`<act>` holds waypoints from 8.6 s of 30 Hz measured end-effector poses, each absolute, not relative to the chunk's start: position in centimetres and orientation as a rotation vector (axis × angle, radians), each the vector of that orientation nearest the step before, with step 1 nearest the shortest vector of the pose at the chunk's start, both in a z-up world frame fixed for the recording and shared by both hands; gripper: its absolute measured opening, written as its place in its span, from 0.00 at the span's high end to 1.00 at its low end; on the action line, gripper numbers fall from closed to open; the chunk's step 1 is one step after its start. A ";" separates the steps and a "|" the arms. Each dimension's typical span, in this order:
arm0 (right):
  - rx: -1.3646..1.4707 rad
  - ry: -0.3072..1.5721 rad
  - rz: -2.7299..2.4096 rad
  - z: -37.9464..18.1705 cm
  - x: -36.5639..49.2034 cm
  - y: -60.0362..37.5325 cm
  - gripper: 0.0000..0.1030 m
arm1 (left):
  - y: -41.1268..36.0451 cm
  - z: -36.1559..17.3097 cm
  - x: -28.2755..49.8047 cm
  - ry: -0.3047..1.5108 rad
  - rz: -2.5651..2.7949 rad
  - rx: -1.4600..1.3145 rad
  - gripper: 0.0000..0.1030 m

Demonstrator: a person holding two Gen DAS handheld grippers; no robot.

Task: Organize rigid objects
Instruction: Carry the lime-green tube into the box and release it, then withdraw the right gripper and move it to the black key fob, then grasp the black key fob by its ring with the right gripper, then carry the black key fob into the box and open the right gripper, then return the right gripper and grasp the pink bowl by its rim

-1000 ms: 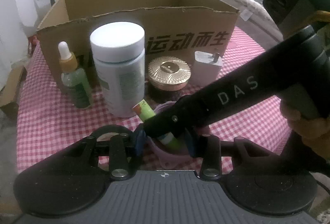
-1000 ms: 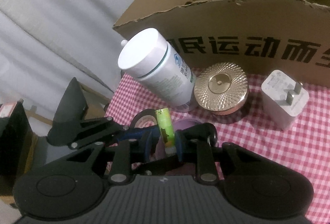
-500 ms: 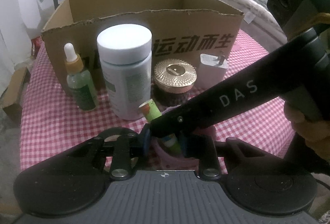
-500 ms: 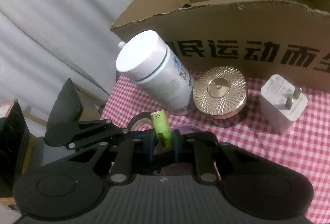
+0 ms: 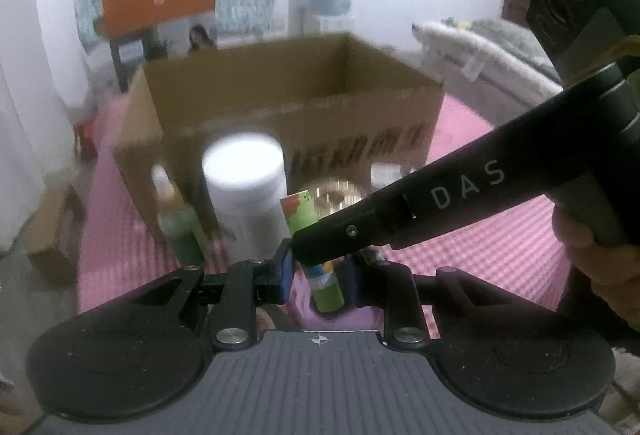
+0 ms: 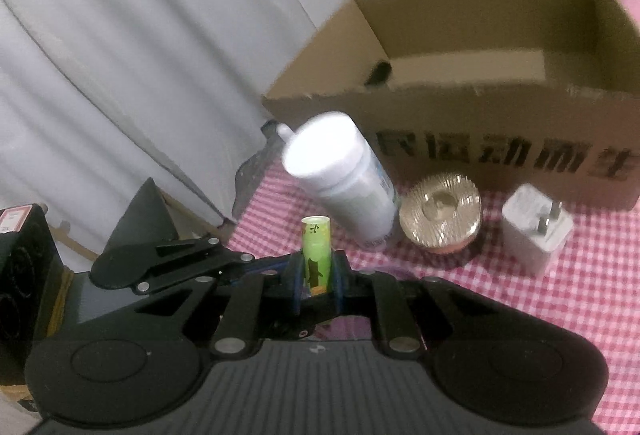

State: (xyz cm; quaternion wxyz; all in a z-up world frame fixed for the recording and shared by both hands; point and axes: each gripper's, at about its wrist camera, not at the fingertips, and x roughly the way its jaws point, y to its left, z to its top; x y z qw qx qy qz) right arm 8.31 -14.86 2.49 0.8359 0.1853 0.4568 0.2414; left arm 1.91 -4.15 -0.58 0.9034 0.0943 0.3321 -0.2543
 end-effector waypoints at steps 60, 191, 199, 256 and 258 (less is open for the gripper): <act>0.489 0.964 0.346 8.5 21.5 -24.4 0.52 | 2.5 3.5 22.5 0.961 -0.216 0.085 0.23; 0.523 0.955 0.520 5.8 25.5 -19.8 0.80 | -7.1 5.9 19.8 0.831 -0.550 0.306 0.81; 0.641 1.150 0.487 -1.4 34.5 -20.9 0.81 | -8.2 1.4 27.2 1.035 -0.463 0.310 0.81; 0.720 0.877 0.397 5.2 2.3 -25.0 0.52 | -4.1 0.2 3.2 0.876 -0.564 0.148 0.25; 0.698 0.909 0.366 3.7 2.7 -24.2 0.52 | -4.4 -1.2 3.0 0.910 -0.574 0.155 0.25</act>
